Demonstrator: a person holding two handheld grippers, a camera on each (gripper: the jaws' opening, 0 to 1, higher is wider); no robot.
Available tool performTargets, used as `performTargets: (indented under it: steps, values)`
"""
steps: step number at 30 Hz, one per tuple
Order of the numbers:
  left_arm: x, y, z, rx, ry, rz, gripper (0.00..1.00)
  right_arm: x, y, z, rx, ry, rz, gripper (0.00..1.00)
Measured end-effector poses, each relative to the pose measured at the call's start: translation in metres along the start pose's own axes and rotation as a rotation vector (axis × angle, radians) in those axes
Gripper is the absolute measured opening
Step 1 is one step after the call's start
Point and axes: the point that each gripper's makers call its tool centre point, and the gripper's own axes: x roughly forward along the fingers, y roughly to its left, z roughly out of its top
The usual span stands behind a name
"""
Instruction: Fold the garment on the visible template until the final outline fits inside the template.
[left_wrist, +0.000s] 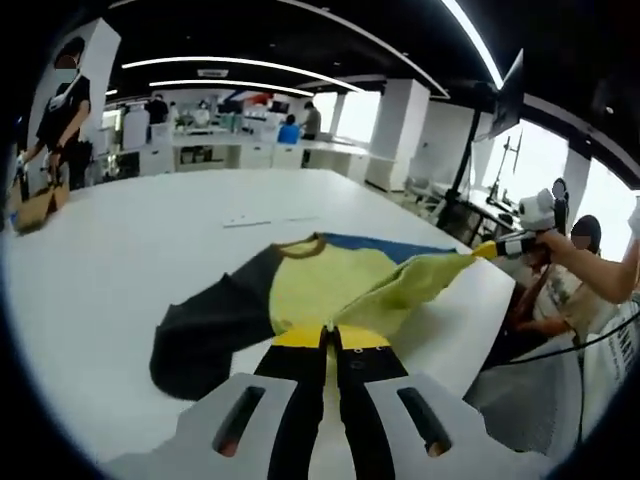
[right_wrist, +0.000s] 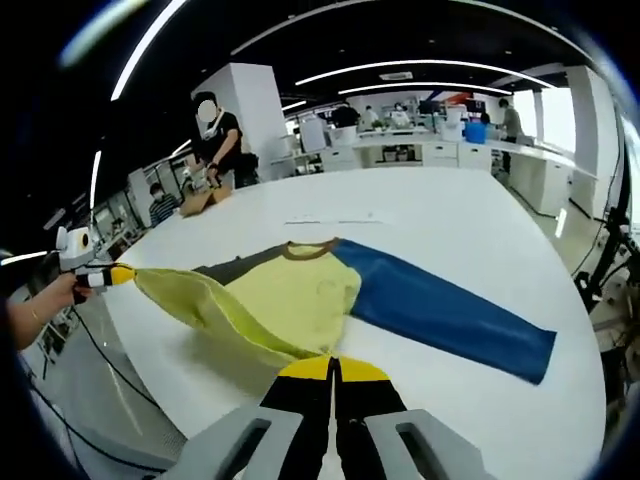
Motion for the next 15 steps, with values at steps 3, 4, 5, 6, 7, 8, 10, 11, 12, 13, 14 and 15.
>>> performTargets:
  steps: [3, 4, 5, 6, 7, 8, 10, 11, 12, 13, 14, 15]
  values:
    - [-0.003, -0.003, -0.005, 0.012, 0.016, -0.003, 0.0, -0.007, 0.0, -0.004, 0.004, 0.001, -0.005, 0.0]
    - [-0.004, -0.004, -0.006, 0.013, 0.019, -0.001, 0.0, -0.008, 0.0, -0.004, 0.005, 0.001, -0.006, 0.0]
    - [-0.006, -0.005, -0.008, 0.018, 0.024, -0.003, 0.0, -0.011, 0.001, -0.005, 0.007, 0.001, -0.005, 0.0]
    - [-0.007, -0.007, -0.009, 0.022, 0.028, -0.004, 0.0, -0.013, 0.001, -0.007, 0.008, 0.003, -0.004, 0.0]
    - [-0.009, -0.008, -0.011, 0.026, 0.033, -0.007, 0.0, -0.016, 0.003, -0.01, 0.011, 0.007, -0.005, 0.0]
    - [-0.011, -0.01, -0.013, 0.026, 0.036, -0.007, 0.0, -0.018, 0.004, -0.011, 0.011, 0.009, -0.003, 0.0]
    - [-0.014, -0.013, -0.018, 0.036, 0.053, -0.005, 0.0, -0.022, 0.006, -0.017, 0.016, 0.014, 0.0, 0.0]
    - [-0.015, -0.013, -0.021, 0.043, 0.061, 0.0, 0.0, -0.024, 0.007, -0.019, 0.013, 0.019, 0.0, 0.0]
    - [-0.016, -0.013, -0.026, 0.045, 0.079, 0.006, 0.0, -0.026, 0.007, -0.023, 0.01, 0.025, -0.001, 0.0]
    - [-0.017, -0.013, -0.029, 0.044, 0.086, 0.006, 0.0, -0.027, 0.008, -0.027, 0.015, 0.033, -0.001, 0.0]
    - [-0.018, -0.014, -0.034, 0.034, 0.1, 0.006, 0.0, -0.029, 0.009, -0.029, 0.018, 0.038, 0.0, 0.0]
    - [-0.019, -0.015, -0.037, 0.032, 0.108, 0.005, 0.0, -0.03, 0.011, -0.032, 0.019, 0.039, 0.001, 0.0]
